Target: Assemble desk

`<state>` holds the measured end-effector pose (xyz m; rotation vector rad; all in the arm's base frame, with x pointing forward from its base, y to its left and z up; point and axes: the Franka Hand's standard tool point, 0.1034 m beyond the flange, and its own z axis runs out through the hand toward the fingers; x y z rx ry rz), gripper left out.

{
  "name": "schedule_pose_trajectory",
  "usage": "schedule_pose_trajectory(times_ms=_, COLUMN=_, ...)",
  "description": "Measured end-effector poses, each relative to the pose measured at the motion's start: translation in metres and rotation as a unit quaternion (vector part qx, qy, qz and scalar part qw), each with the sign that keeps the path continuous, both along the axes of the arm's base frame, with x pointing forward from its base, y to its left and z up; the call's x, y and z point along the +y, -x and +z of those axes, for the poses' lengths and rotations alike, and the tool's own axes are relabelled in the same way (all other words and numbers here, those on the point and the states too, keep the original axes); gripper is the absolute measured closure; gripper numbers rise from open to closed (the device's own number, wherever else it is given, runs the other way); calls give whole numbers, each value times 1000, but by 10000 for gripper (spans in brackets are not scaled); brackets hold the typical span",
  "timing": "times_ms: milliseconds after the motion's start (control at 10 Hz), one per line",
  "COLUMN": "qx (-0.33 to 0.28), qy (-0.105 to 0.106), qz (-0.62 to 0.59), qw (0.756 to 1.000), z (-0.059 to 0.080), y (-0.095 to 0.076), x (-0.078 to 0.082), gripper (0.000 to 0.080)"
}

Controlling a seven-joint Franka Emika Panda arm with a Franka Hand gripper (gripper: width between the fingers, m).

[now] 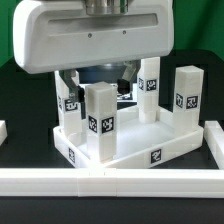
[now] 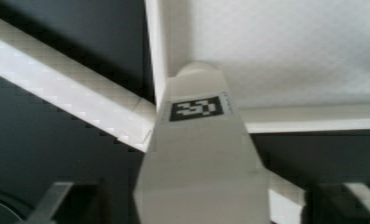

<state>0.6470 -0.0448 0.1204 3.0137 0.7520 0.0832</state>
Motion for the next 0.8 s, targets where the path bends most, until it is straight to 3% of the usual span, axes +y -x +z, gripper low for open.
schedule_pose_trajectory(times_ms=100, qx=0, qy=0, qz=-1, qw=1000, z=0, y=0, x=0, gripper=438)
schedule_pose_trajectory(times_ms=200, qx=0, qy=-1, qz=-14, qw=1000, z=0, y=0, x=0, gripper=438)
schedule_pose_trajectory(times_ms=300, qx=0, qy=-1, qz=-14, qw=1000, z=0, y=0, x=0, gripper=511)
schedule_pose_trajectory(times_ms=400, qx=0, qy=-1, qz=-16, qw=1000, z=0, y=0, x=0, gripper=511)
schedule_pose_trajectory(times_ms=500, qx=4, qy=-7, qz=-90, qw=996, z=-1, y=0, x=-3, gripper=511)
schedule_pose_trajectory(times_ms=800, qx=4, qy=-22, qz=-290, qw=957, z=-2, y=-1, x=-7, gripper=511)
